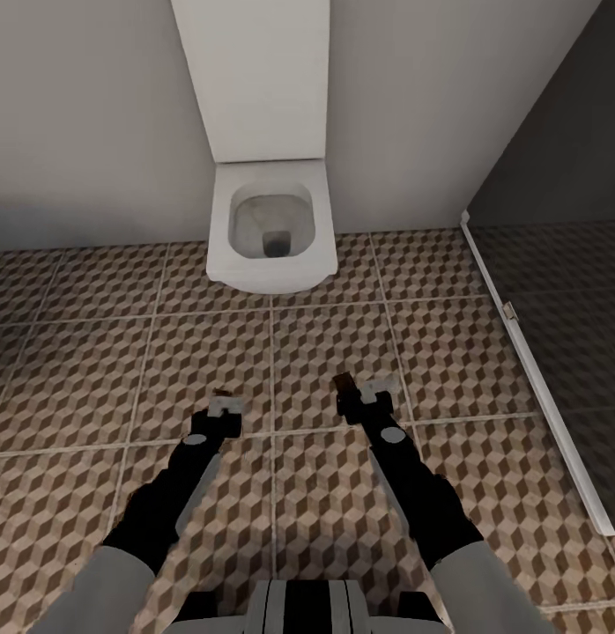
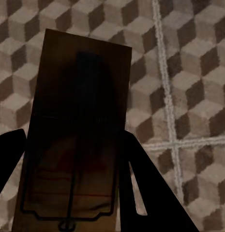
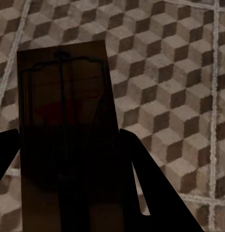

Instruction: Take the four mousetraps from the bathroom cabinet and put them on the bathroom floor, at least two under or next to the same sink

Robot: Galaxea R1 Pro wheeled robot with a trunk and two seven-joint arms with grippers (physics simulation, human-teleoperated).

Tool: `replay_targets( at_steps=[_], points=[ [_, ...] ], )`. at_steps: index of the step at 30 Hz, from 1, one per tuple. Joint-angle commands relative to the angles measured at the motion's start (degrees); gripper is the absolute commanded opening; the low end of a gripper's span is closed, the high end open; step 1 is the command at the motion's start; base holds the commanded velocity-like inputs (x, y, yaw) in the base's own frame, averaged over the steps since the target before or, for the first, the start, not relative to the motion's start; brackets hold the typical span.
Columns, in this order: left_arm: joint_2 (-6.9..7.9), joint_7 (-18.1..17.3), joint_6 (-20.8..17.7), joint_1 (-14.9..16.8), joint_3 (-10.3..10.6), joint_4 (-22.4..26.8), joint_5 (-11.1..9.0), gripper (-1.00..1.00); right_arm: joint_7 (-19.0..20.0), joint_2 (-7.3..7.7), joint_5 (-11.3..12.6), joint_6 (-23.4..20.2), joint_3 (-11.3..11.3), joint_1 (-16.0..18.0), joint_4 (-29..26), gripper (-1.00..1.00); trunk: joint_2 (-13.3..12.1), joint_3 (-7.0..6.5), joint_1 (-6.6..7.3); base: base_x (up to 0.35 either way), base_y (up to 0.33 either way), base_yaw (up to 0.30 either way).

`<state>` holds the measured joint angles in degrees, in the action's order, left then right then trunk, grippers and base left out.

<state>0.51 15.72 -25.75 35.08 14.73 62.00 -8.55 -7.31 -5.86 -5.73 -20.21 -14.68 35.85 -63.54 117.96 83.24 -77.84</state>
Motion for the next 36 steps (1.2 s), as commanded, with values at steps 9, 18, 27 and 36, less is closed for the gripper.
replay_targets(
  at_steps=[9,18,27,36],
  points=[
    [-0.14,0.49,-3.3,7.75,-3.4,-8.39,-0.68,-1.0,0.01,-0.25,-0.2,-2.13,-0.09,3.61,4.64,-1.0,0.01,0.04,0.0,0.0,0.0,0.0],
    [-0.03,-0.01,-3.23,8.32,-3.01,-8.46,-0.75,-1.0,0.05,-0.29,-0.17,-2.14,-0.29,3.87,4.92,-1.0,0.01,0.04,0.0,0.0,0.0,0.0],
    [0.08,0.2,-3.32,8.34,-2.8,-2.37,-0.69,-1.0,0.09,-0.11,-0.32,-2.48,-0.29,3.88,1.38,-1.0,0.01,0.04,0.0,0.0,0.0,0.0],
    [0.32,0.32,-3.58,8.34,-2.78,1.6,-0.6,-1.0,0.1,-0.1,-0.33,-2.55,-0.27,3.88,0.16,-1.0,2.02,1.32,-1.09,0.0,0.0,0.0]
  ],
)
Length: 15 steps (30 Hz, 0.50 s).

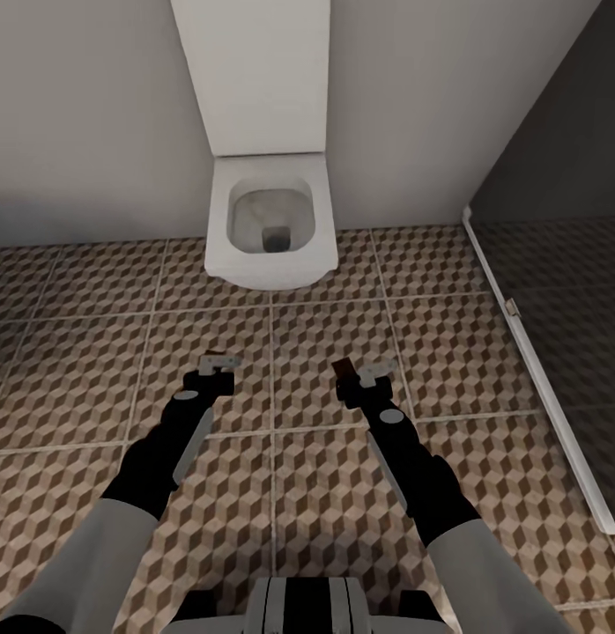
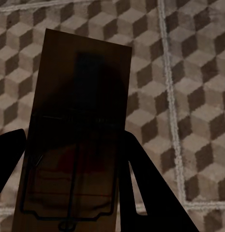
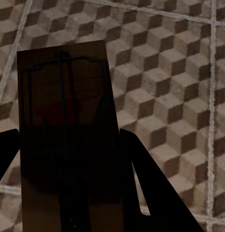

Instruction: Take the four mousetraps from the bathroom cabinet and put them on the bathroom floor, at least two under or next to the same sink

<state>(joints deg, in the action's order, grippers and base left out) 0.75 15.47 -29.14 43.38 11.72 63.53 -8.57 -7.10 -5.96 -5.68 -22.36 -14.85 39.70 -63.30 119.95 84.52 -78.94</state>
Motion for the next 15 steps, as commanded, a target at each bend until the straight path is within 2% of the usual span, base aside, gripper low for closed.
replay_targets(
  at_steps=[1,15],
  points=[
    [0.1,0.58,-0.2,0.03,0.23,0.2,-0.57,-1.0,-0.11,-0.04,-0.38,-0.4,-0.09,0.02,-0.12,-1.0,0.43,0.3,-0.22,0.0,0.0,0.0],
    [0.31,0.53,-0.21,0.03,0.23,1.88,-0.57,-1.0,-0.11,-0.07,-0.4,-0.52,-0.09,0.02,-1.83,-1.0,6.04,4.03,-3.29,0.0,0.0,0.0]
  ],
)
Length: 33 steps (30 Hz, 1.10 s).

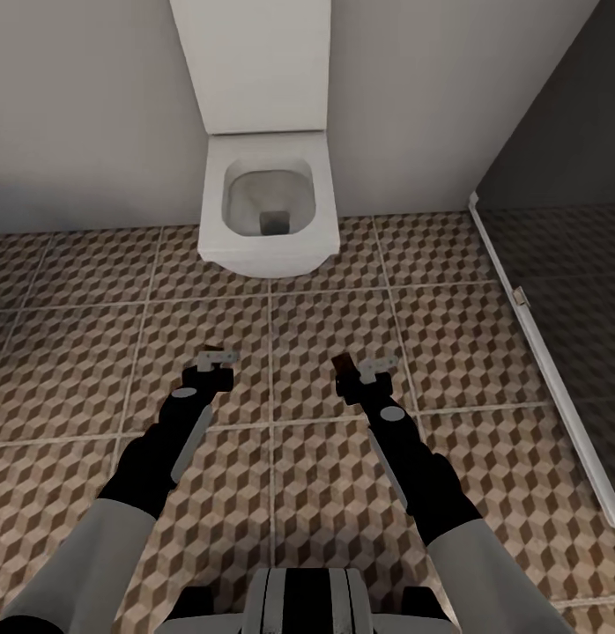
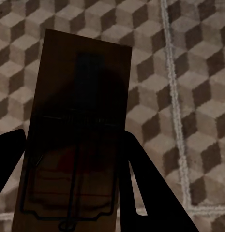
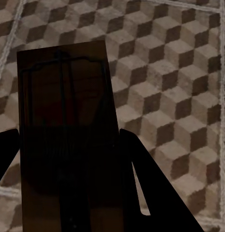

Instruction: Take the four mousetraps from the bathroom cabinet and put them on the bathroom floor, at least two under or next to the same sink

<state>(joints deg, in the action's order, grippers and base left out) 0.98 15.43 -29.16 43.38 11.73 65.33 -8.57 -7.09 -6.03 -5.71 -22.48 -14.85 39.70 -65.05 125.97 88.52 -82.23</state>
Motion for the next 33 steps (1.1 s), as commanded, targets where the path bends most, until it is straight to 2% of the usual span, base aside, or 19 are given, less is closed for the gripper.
replay_targets(
  at_steps=[1,9,33],
  points=[
    [0.09,0.57,-0.19,0.03,0.22,0.1,-0.57,-1.0,-0.11,0.02,-0.37,-0.42,-0.09,0.02,-0.33,-1.0,0.43,0.31,-0.22,0.0,0.0,0.0],
    [0.14,0.57,-0.19,0.03,0.22,0.21,-0.57,-1.0,-0.17,0.13,-0.36,-1.24,-0.09,0.02,-2.69,-1.0,3.64,2.46,-1.97,0.0,0.0,0.0],
    [0.16,0.57,-0.19,0.03,0.22,0.5,-0.57,-1.0,-0.13,0.13,-0.36,-1.42,-0.09,0.02,-2.98,-1.0,13.26,8.91,-7.24,0.0,0.0,0.0]
  ],
)
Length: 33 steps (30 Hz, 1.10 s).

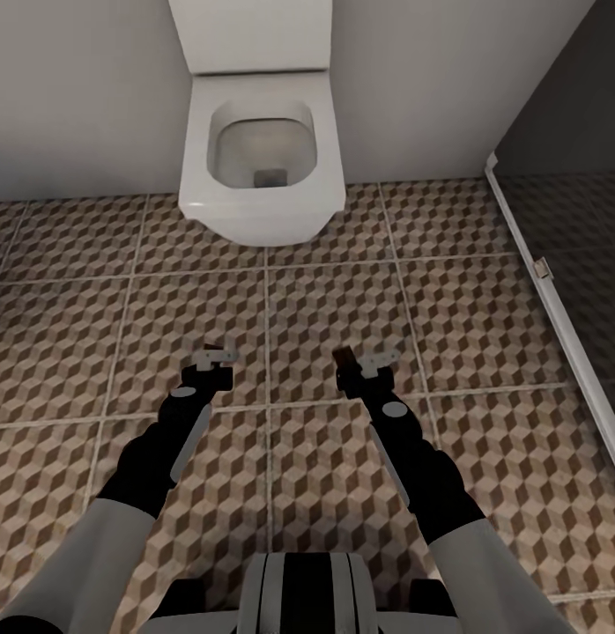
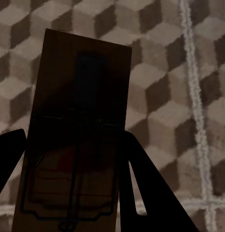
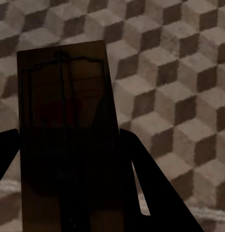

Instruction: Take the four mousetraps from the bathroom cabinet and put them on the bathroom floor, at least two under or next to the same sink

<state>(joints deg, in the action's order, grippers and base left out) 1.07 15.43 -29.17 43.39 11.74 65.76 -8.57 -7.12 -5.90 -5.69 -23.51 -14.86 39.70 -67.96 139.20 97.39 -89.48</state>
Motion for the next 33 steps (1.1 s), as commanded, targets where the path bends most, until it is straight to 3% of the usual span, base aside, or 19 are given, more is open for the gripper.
replay_targets(
  at_steps=[1,10,26,33],
  points=[
    [0.07,0.57,-0.19,0.03,0.22,0.07,-0.57,-1.0,-0.12,0.0,-0.38,-0.4,-0.08,0.02,-0.07,-1.0,0.43,0.31,-0.21,0.0,0.0,0.0],
    [0.12,0.57,-0.19,0.03,0.22,0.07,-0.57,-1.0,-0.1,0.01,-0.38,-0.4,-0.08,0.02,-0.07,-1.0,4.04,2.72,-2.19,0.0,0.0,0.0],
    [0.42,0.57,-0.19,0.03,0.24,0.07,-0.57,-1.0,-0.14,-0.01,-0.38,-0.4,-0.08,0.02,-0.07,-1.0,4.25,7.61,-2.6,0.0,0.0,0.0],
    [0.42,0.57,-0.19,0.03,0.29,0.46,-0.56,-1.0,-0.17,0.01,-0.38,-0.4,-0.08,0.02,-0.07,-1.0,4.29,7.61,-2.68,0.0,0.0,0.0]
  ],
)
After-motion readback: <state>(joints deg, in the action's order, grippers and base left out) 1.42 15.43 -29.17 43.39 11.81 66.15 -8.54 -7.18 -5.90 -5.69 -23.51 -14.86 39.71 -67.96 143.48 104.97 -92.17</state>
